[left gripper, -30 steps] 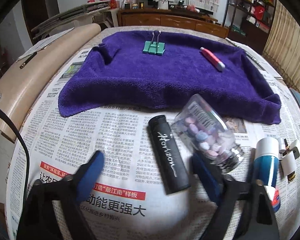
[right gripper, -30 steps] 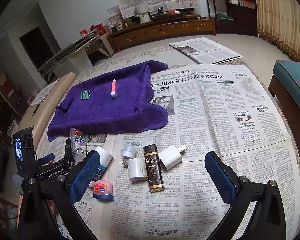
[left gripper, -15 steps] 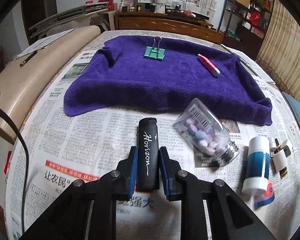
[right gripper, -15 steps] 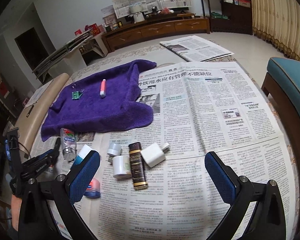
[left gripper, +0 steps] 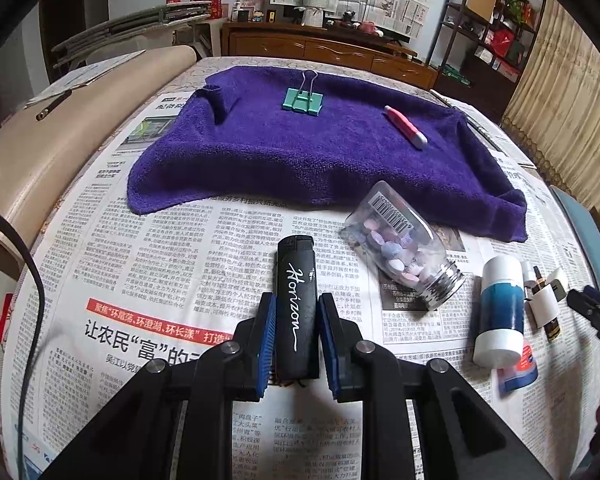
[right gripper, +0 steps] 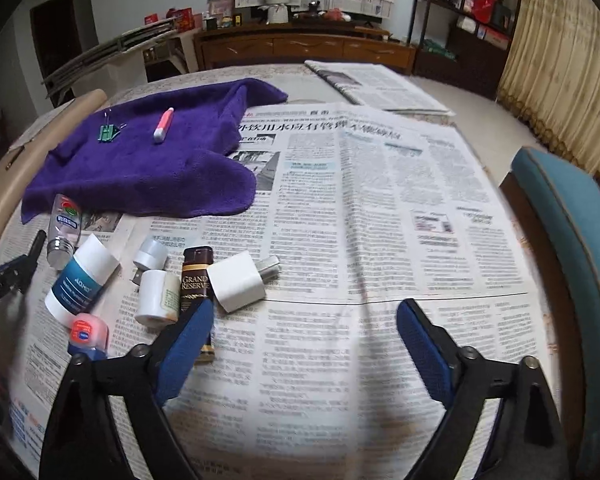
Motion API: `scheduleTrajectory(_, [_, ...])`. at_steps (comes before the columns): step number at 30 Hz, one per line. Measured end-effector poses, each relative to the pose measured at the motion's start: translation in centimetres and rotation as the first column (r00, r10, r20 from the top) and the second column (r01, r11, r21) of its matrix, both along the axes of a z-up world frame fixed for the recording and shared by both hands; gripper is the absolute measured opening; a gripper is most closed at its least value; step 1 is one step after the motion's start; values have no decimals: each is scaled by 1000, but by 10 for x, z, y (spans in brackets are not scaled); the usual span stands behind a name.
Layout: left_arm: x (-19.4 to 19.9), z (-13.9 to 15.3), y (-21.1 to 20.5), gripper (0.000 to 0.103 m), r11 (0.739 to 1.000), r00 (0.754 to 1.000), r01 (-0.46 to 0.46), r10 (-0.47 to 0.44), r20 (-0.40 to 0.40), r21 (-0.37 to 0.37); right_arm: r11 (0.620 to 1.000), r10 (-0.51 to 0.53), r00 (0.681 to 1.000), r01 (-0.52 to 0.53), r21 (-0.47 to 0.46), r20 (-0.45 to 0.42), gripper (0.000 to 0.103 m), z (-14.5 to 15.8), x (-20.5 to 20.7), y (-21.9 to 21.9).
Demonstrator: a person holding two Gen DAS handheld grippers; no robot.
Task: Organize rigid objects
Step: 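Grasp the black Horizon lighter with the left tool while the right tool grasps the white charger plug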
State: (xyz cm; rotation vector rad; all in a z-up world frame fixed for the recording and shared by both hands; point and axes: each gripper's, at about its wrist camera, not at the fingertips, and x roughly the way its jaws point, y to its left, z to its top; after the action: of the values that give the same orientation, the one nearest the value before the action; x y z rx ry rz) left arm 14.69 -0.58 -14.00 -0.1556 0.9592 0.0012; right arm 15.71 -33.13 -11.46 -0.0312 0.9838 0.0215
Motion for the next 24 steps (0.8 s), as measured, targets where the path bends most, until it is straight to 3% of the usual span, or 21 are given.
scheduleTrajectory(3, [2,0,0,21,1000,1000,6,-6,-2,-10,999,30,1000,-30,30,-5,82,-8,8,8])
scheduleTrajectory(7, [3,0,0,21,1000,1000,11,-11,-2,-20,999,37,999,-38,-14,-17,67,-17,16,18])
scheduleTrajectory(18, [5,-1,2,21,999,1000,23,-23,1,-46,1000,23,1000,-23,-4,1,65,-25,29,18])
scheduleTrajectory(22, [5,-1,2,21,999,1000,27,-27,5,-46,999,47,999,-47,-2,18,44,-23,25,23])
scheduleTrajectory(24, [5,-1,2,21,998,1000,31,-30,6,-49,999,53,998,-53,-8,25,44,-23,24,26])
